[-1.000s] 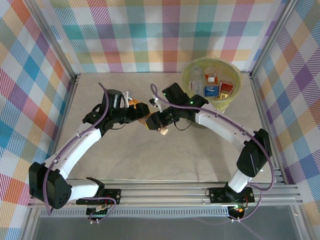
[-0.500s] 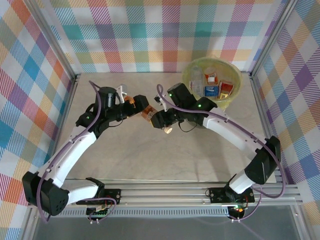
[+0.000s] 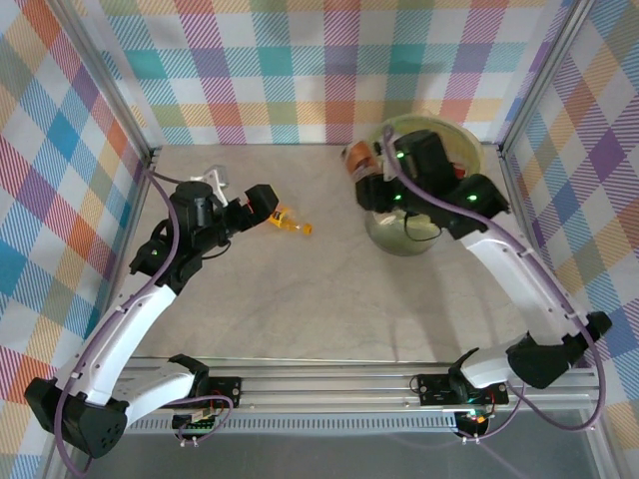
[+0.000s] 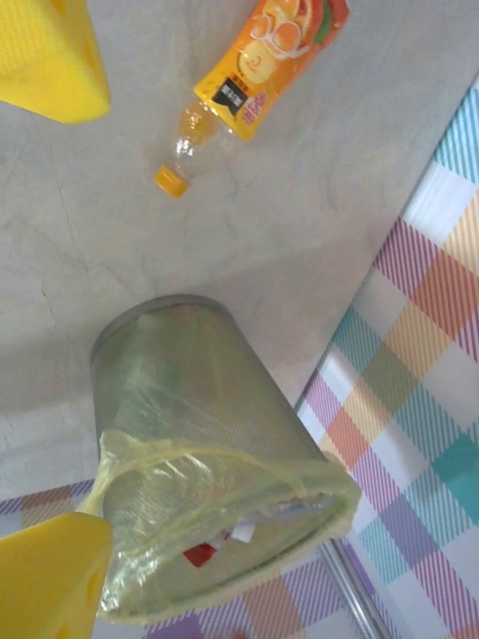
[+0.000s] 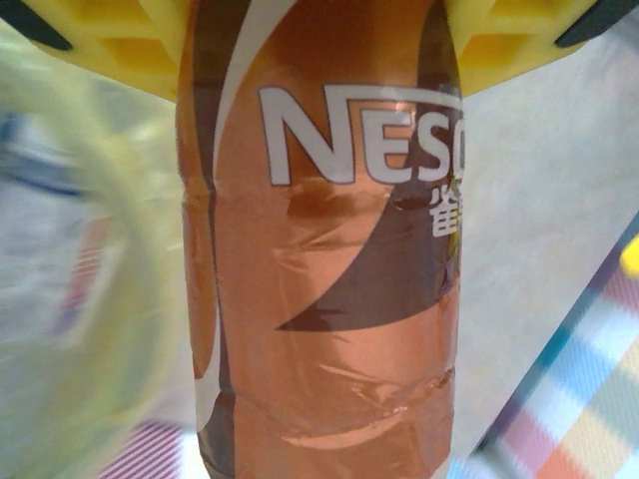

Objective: Put the plastic bottles in the bin

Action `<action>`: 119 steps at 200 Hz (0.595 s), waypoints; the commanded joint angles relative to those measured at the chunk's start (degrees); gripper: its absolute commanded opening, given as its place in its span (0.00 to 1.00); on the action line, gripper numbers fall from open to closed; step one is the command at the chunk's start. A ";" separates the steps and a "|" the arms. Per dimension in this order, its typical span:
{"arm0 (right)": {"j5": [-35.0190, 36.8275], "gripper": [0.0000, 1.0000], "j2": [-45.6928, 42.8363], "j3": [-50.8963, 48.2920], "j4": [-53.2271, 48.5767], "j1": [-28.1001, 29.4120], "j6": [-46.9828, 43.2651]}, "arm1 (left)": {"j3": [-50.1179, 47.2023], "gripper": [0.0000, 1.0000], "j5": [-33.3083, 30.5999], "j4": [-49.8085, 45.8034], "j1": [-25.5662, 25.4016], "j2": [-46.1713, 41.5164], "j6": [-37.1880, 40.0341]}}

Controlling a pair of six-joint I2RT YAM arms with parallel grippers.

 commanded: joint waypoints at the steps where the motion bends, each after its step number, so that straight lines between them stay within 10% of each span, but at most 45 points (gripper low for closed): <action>1: 4.20 0.38 -2.48 1.68 -2.87 -5.92 0.28 | -1.36 1.00 -0.76 0.19 0.68 0.02 0.87; 119: -2.63 0.40 8.55 8.96 -2.74 -25.43 -1.62 | -2.87 1.00 0.62 0.47 0.68 2.03 0.73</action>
